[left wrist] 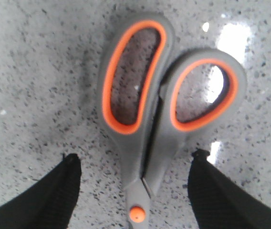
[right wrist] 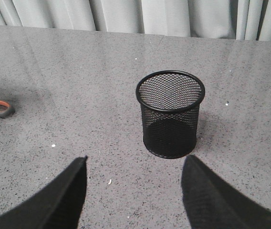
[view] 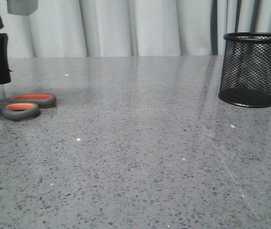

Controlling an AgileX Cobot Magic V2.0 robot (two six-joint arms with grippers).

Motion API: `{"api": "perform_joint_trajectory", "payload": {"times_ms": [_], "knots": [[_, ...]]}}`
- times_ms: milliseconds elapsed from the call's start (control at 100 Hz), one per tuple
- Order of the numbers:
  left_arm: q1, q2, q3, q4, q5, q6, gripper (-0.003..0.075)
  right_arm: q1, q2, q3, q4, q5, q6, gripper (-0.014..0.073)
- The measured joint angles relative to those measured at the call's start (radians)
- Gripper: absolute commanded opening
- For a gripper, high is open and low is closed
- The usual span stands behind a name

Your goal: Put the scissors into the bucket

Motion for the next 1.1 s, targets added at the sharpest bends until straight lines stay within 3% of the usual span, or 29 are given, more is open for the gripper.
{"api": "perform_joint_trajectory", "payload": {"times_ms": [280,750,1100], "knots": [[0.053,0.005,0.000,-0.060,0.053,0.077,0.0456,0.000,0.000,0.000,0.000,-0.002,0.000,0.0395],[0.053,0.068,-0.002,-0.076,0.055,0.110,0.0449,0.019,0.000,0.000,0.000,-0.007,0.000,0.0395],[0.059,0.068,-0.002,-0.081,0.038,0.110,0.0333,0.019,0.000,0.000,0.000,-0.007,0.000,0.0395]]}}
